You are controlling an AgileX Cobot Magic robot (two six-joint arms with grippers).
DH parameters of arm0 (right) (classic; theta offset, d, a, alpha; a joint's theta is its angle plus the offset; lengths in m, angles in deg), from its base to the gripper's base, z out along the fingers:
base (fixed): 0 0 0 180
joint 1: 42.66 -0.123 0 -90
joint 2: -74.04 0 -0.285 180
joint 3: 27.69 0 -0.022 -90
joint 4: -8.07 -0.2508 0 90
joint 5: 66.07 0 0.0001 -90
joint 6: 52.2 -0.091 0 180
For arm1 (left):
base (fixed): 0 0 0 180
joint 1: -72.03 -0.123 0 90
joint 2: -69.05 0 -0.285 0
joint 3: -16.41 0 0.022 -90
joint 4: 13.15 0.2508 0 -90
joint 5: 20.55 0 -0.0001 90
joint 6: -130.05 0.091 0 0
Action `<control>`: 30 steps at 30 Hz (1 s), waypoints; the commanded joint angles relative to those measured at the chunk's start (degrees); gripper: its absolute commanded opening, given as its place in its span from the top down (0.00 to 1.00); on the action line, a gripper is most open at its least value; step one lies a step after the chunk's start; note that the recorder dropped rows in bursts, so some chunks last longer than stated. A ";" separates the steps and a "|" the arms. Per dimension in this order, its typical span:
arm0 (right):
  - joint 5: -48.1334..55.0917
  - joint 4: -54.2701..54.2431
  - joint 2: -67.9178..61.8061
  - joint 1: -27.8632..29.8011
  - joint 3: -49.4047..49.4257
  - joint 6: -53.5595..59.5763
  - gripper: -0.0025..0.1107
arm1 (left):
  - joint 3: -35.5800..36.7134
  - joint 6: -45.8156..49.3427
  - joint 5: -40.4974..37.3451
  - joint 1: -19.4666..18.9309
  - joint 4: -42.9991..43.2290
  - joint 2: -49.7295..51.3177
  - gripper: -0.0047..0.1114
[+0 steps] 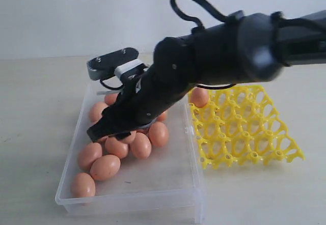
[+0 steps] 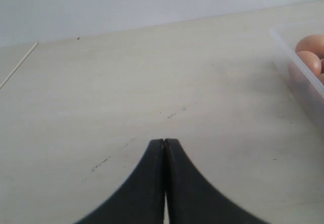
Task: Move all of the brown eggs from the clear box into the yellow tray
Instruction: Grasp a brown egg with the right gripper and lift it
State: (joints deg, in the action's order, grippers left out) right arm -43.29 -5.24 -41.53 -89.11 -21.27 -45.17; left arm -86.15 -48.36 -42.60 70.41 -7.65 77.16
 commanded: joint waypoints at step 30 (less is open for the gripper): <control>-46.74 36.37 0.61 32.88 20.10 -32.33 0.98 | -0.23 -0.26 0.35 -0.13 -0.06 -0.32 0.96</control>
State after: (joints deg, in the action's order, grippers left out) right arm -85.58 29.10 -39.97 -56.66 -1.41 -76.03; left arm -86.15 -48.36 -42.60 70.41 -7.65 77.16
